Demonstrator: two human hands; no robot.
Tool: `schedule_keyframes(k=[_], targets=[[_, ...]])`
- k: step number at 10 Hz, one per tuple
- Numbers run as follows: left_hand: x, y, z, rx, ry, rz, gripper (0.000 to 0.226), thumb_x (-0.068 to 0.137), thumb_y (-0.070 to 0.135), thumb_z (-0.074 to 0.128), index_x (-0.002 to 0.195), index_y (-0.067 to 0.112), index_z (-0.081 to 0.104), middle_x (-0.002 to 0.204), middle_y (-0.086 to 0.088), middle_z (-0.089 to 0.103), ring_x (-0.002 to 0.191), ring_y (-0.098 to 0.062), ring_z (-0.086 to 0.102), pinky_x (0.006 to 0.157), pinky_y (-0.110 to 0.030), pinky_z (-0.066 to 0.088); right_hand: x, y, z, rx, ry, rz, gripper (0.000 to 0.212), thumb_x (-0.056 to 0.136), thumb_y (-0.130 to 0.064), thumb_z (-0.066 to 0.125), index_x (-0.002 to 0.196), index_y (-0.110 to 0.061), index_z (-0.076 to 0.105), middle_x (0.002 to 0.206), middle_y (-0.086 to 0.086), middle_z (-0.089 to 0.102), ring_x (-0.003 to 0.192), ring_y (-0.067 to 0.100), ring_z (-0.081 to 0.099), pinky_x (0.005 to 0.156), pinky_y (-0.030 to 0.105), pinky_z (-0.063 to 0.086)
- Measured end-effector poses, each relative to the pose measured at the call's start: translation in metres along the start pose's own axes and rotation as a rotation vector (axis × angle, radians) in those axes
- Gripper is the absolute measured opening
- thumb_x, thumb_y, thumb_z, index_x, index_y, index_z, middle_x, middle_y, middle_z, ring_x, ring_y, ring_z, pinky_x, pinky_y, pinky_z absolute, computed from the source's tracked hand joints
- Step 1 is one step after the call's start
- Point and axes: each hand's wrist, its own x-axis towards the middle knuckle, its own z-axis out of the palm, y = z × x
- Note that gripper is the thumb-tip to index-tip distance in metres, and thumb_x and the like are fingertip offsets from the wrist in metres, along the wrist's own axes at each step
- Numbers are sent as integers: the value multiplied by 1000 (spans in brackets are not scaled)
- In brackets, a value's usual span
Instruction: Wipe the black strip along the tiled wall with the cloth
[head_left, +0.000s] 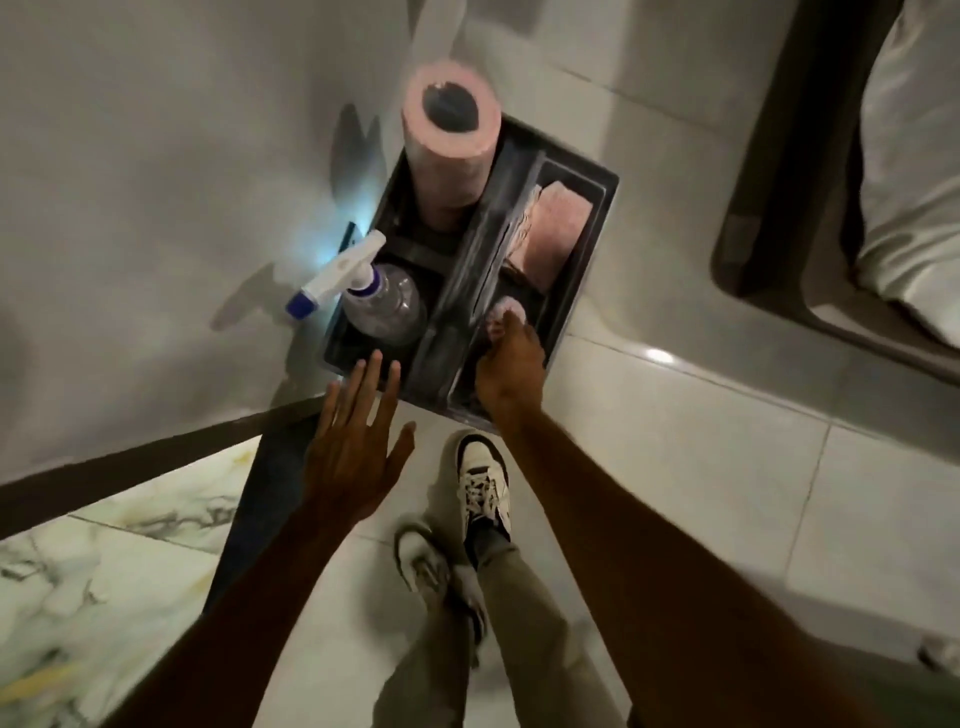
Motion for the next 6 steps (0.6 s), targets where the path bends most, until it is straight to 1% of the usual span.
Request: schedule_keyframes(k=[1, 2, 3, 4, 5, 6], targets=[[6, -8, 24, 40, 35, 19, 81, 109, 57, 33, 174, 13, 12, 182, -18, 10, 169, -36, 12, 136, -59, 17, 23, 12, 24, -15, 78, -3, 65, 105, -3, 52, 166, -10, 32, 176, 10, 25, 160, 32, 30, 131, 46, 34], [5, -14, 38, 66, 58, 20, 85, 109, 59, 37, 174, 14, 8, 183, -18, 7, 169, -33, 5, 136, -61, 15, 30, 26, 49, -182, -20, 15, 79, 108, -23, 59, 172, -20, 12, 181, 13, 6, 164, 39, 21, 126, 61, 39], [7, -17, 41, 80, 50, 40, 88, 109, 65, 35, 175, 16, 3, 183, -17, 2, 169, -30, -2, 137, -60, 11, 27, 32, 57, -254, -145, 61, 85, 109, -26, 58, 173, -26, 2, 181, 13, -6, 163, 44, 21, 122, 65, 44], [7, -12, 29, 91, -10, 39, 89, 107, 68, 28, 175, 18, -1, 184, -15, -4, 170, -29, -7, 138, -58, 4, 11, 26, 44, -143, -100, 36, 77, 111, -22, 53, 173, -26, 8, 181, 12, -8, 164, 43, 19, 126, 62, 41], [8, 8, -17, 76, -137, -19, 89, 105, 70, 19, 174, 19, 0, 183, -17, -8, 169, -32, -9, 139, -60, 4, -21, 0, -4, 30, -40, -55, 64, 111, -23, 53, 169, -24, 26, 180, 10, 11, 158, 33, 35, 121, 48, 46], [-31, 49, -75, -5, -45, 76, 82, 107, 64, 19, 172, 15, 21, 181, -21, 10, 168, -40, 12, 136, -63, 21, -70, -27, -94, 115, 102, -80, 43, 110, -20, 58, 152, -14, 54, 158, 12, 53, 132, 24, 61, 105, 30, 52]])
